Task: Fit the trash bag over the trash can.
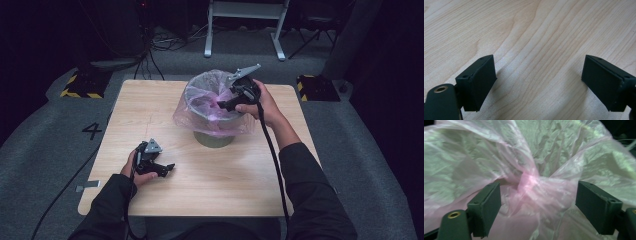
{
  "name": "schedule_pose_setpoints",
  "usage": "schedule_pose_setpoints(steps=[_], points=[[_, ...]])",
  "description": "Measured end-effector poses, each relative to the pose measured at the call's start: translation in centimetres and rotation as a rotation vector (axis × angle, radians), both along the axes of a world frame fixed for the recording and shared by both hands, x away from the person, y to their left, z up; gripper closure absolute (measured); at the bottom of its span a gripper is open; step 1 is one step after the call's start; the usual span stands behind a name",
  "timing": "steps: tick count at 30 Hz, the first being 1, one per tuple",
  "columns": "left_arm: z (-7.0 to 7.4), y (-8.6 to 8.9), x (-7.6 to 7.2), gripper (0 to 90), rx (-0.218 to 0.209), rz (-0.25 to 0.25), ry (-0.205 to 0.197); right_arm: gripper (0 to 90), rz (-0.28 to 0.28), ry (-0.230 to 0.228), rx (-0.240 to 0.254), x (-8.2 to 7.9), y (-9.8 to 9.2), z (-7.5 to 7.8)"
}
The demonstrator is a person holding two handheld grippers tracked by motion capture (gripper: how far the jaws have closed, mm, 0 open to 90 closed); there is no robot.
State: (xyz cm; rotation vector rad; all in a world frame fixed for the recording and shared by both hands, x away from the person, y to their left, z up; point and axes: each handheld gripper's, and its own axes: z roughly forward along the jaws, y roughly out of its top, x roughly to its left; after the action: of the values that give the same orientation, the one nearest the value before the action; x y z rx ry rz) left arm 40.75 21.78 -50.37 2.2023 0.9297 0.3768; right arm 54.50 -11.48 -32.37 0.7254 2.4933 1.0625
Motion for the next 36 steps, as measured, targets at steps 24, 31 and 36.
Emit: schedule_pose_setpoints(steps=[24,31,36], points=[[0.0,0.0,0.0,12.1,0.0,0.0,0.0,18.8,-0.037,-0.124,0.134,-4.7,-4.4,1.5],[0.0,0.0,0.0,12.1,0.0,0.0,0.0,18.5,-0.032,-0.134,0.132,-5.8,-5.3,1.5],[0.0,0.0,0.0,12.1,0.0,0.0,0.0,18.4,-0.029,-0.154,0.131,-6.7,-5.9,1.4]])
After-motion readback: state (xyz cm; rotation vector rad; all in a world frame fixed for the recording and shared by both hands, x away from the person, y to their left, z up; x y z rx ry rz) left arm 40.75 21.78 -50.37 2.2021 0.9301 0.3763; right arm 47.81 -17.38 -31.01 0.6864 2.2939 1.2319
